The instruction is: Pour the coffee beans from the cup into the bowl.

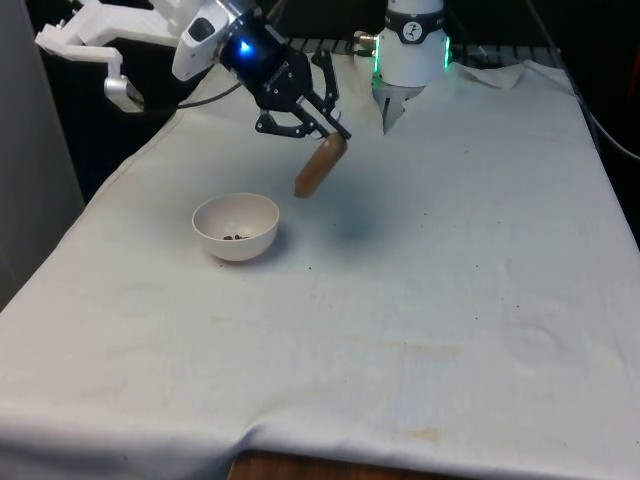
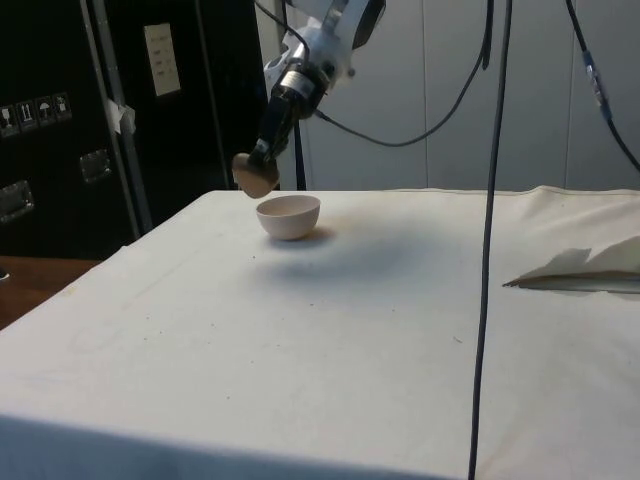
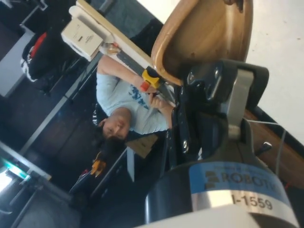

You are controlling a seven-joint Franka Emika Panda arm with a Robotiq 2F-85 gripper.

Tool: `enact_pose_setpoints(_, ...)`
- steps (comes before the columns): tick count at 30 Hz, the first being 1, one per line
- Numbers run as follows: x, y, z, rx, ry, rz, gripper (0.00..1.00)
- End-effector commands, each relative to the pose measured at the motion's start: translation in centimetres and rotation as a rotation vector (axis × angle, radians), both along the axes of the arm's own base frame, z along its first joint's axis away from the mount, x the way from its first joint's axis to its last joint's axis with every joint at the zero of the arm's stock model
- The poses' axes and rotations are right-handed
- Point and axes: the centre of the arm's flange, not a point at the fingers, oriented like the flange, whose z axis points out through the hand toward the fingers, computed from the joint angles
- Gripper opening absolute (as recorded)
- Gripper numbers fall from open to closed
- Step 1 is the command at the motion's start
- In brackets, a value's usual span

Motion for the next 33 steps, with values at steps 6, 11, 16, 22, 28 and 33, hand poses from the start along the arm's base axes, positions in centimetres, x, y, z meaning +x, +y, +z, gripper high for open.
enact_pose_setpoints(6, 0.1, 0.0, -0.2, -0.037, 0.024, 0.002, 0.00)
enact_pose_setpoints(11, 0.2, 0.2, -0.2, -0.080, 0.050, -0.003, 0.00)
enact_pose_setpoints(16, 0.3, 0.1, -0.4, -0.087, 0.055, 0.001, 0.00)
enact_pose_setpoints(22, 0.5, 0.4, -0.5, -0.145, 0.091, -0.001, 0.00)
enact_pose_setpoints(28, 0.6, 0.9, -0.7, -0.172, 0.108, 0.005, 0.00)
enact_pose_setpoints(33, 0.9, 1.6, -0.8, -0.204, 0.127, 0.014, 0.00)
